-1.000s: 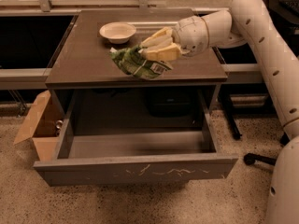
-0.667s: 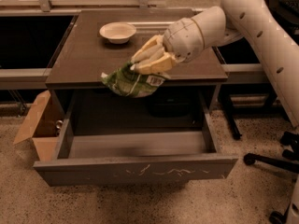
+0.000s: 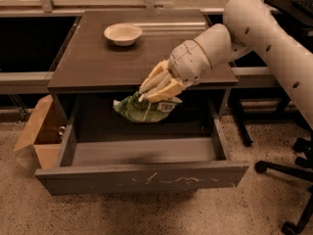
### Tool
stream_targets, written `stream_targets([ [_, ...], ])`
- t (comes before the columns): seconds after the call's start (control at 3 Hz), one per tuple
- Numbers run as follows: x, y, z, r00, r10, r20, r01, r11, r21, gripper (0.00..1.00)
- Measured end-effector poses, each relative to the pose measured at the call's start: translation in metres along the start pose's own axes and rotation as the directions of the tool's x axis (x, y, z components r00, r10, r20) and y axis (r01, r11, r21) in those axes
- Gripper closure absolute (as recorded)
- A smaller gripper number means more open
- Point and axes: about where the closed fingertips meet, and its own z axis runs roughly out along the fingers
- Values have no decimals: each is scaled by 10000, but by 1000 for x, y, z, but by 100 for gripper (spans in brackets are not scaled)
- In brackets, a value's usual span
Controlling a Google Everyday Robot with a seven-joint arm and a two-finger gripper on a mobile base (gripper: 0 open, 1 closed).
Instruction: Place green jalapeno chip bag into top drawer
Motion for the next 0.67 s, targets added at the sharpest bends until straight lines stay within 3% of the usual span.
stream_targets([
  [0.33, 37, -2, -4, 9976, 389, -566, -367, 9985, 400, 87],
  [0.67, 88, -6, -12, 9897, 998, -1027, -900, 9913, 959, 63],
])
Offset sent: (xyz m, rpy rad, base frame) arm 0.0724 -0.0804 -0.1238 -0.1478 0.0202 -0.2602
